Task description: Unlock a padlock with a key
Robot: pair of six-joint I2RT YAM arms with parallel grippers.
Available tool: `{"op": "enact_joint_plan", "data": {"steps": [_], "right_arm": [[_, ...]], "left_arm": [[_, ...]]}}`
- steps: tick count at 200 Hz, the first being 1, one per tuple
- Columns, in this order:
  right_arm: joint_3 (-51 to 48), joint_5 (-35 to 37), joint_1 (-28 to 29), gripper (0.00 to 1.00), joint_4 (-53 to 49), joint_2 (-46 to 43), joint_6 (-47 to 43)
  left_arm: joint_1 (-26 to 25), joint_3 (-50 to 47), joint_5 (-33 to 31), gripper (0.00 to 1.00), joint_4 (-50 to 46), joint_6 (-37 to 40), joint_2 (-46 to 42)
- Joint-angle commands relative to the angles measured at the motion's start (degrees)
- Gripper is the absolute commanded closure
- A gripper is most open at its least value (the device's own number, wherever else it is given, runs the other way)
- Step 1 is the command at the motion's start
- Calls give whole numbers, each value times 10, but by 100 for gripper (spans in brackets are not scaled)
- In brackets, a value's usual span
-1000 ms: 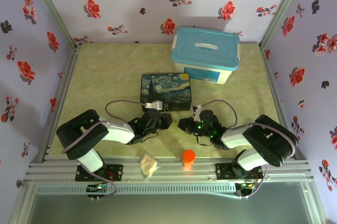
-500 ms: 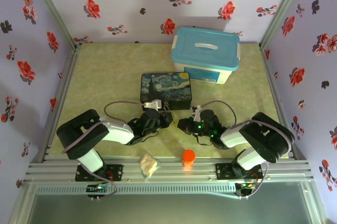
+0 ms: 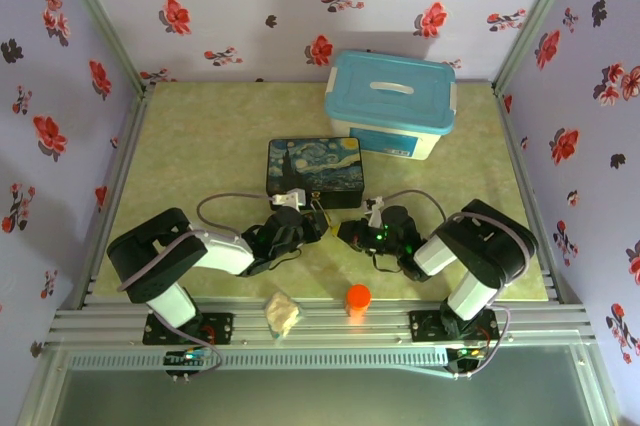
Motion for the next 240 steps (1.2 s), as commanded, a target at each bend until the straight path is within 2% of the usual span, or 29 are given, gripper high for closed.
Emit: {"op": "enact_joint_plan", "data": {"steps": [1, 61, 111, 133, 153, 240], "right_arm": [[-3, -13, -5, 100, 82, 16, 13], [10, -22, -11, 100, 157, 63, 21], [27, -49, -43, 100, 157, 75, 22], [46, -84, -52, 100, 157, 96, 40], [55, -97, -49, 100, 157, 103, 54], [70, -72, -19, 100, 157, 100, 110]], "left_arm": [[3, -1, -4, 100, 58, -6, 6], [3, -5, 16, 100, 81, -26, 6], [2, -25, 26, 100, 109, -43, -5], [1, -31, 27, 100, 123, -47, -7], [1, -29, 24, 100, 119, -43, -9], [-1, -20, 17, 100, 140, -51, 9]]}}
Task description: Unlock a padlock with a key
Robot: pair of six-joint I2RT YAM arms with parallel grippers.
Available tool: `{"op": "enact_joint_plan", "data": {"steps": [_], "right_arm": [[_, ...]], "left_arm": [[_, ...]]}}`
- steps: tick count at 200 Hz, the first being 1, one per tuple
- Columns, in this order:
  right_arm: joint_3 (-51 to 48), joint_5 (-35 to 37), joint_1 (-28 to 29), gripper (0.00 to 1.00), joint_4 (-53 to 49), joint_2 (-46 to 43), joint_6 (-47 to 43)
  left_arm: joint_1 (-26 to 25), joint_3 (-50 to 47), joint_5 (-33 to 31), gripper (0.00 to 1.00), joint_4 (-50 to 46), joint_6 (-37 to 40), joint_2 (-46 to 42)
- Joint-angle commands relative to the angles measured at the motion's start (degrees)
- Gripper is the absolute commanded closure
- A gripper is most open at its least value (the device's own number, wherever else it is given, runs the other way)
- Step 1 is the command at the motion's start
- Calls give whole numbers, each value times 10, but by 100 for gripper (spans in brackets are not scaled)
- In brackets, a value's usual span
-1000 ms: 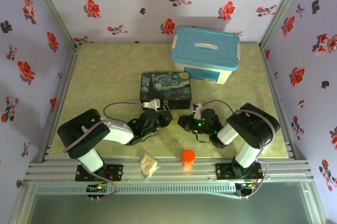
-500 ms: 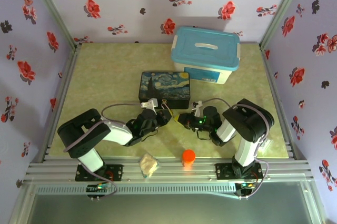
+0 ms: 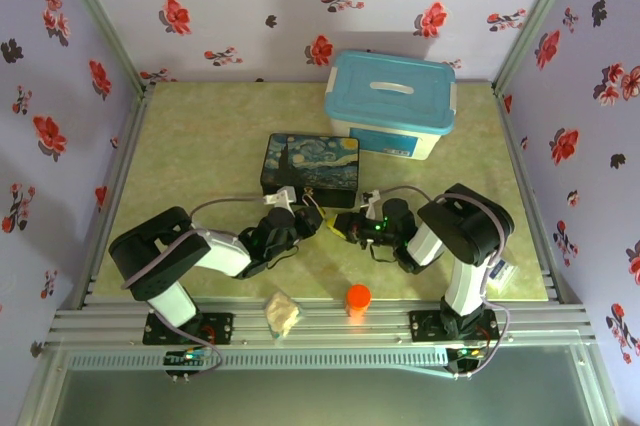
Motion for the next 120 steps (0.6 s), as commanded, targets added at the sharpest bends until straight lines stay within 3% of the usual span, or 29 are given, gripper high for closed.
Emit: {"op": "enact_joint_plan", "data": {"steps": [1, 120], "right_arm": [[29, 12, 11, 100, 42, 1, 18], [42, 7, 0, 100, 43, 74, 17]], "left_arm": [[-12, 9, 43, 100, 57, -4, 0], [-15, 5, 63, 100, 103, -24, -4]]}}
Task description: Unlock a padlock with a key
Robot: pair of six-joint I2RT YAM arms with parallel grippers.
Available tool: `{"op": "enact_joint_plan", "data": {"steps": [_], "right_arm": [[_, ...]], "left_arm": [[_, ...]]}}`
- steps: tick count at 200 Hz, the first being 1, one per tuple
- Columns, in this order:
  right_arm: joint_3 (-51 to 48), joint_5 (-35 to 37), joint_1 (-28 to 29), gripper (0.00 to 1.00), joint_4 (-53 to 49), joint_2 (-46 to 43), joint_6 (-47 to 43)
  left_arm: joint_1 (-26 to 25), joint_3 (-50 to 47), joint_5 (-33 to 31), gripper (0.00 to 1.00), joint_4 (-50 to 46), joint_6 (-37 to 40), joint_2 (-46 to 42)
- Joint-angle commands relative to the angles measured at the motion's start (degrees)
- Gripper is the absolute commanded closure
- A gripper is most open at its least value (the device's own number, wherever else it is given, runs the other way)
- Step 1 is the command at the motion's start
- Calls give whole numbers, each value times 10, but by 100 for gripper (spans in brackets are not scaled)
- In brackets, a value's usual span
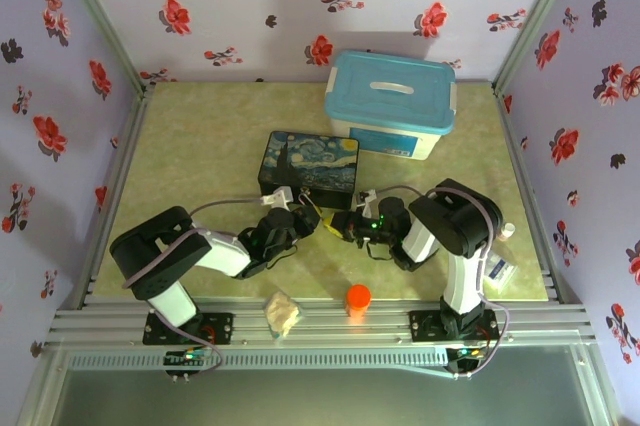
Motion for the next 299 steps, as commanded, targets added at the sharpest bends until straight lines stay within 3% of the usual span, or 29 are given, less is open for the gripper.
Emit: {"op": "enact_joint_plan", "data": {"steps": [1, 96, 142, 185, 254, 299], "right_arm": [[18, 16, 0, 100, 17, 22, 2], [12, 44, -6, 100, 17, -8, -53], [50, -43, -28, 100, 17, 15, 34], [43, -47, -30, 100, 16, 33, 30], [63, -134, -47, 100, 17, 37, 35], [65, -145, -70, 100, 16, 11, 48]], "left_arm": [[-18, 9, 81, 100, 102, -9, -7], [-22, 20, 96, 100, 95, -5, -3], [-27, 21, 96, 100, 103, -3, -4], [-27, 28, 106, 100, 114, -12, -4], [-26, 21, 113, 100, 145, -22, -21], [-26, 24, 124, 100, 164, -38, -16]]}}
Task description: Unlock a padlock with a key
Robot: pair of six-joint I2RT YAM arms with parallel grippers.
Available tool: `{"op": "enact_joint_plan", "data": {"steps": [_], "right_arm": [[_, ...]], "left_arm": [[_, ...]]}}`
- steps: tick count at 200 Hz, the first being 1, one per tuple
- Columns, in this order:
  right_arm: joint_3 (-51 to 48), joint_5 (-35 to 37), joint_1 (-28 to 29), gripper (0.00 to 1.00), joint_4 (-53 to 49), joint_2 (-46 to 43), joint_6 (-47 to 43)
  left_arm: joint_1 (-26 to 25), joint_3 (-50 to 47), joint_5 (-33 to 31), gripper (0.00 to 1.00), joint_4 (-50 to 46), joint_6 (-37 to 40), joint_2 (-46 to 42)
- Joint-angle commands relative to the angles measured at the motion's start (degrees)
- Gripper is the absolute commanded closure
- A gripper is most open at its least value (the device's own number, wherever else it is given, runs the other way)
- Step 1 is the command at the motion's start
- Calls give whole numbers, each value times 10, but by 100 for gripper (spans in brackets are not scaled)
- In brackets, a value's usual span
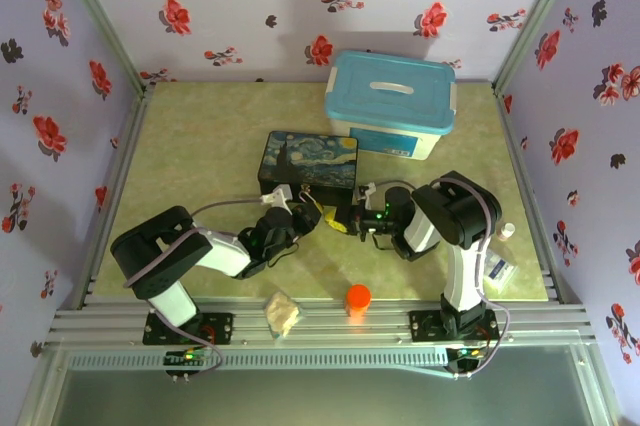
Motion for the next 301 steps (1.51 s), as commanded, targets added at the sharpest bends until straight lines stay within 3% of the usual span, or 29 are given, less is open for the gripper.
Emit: {"op": "enact_joint_plan", "data": {"steps": [1, 90, 132, 172, 224, 273, 301], "right_arm": [[25, 3, -6, 100, 8, -16, 15], [46, 6, -18, 100, 8, -9, 23], [-5, 125, 6, 100, 8, -39, 31], [-11, 242, 72, 100, 8, -55, 25], [19, 238, 81, 100, 8, -64, 29], [-33, 248, 67, 69, 7, -42, -8], [-57, 244, 68, 68, 8, -16, -35]], "left_arm": [[-27, 25, 117, 100, 123, -9, -20], [-28, 31, 131, 100, 125, -9, -23], [-30, 36, 123, 100, 120, -10, -6], [-37, 47, 118, 100, 120, -19, 21], [-47, 54, 116, 100, 121, -22, 32], [-46, 35, 87, 100, 119, -28, 35], [-46, 34, 76, 100, 114, -23, 35]]}}
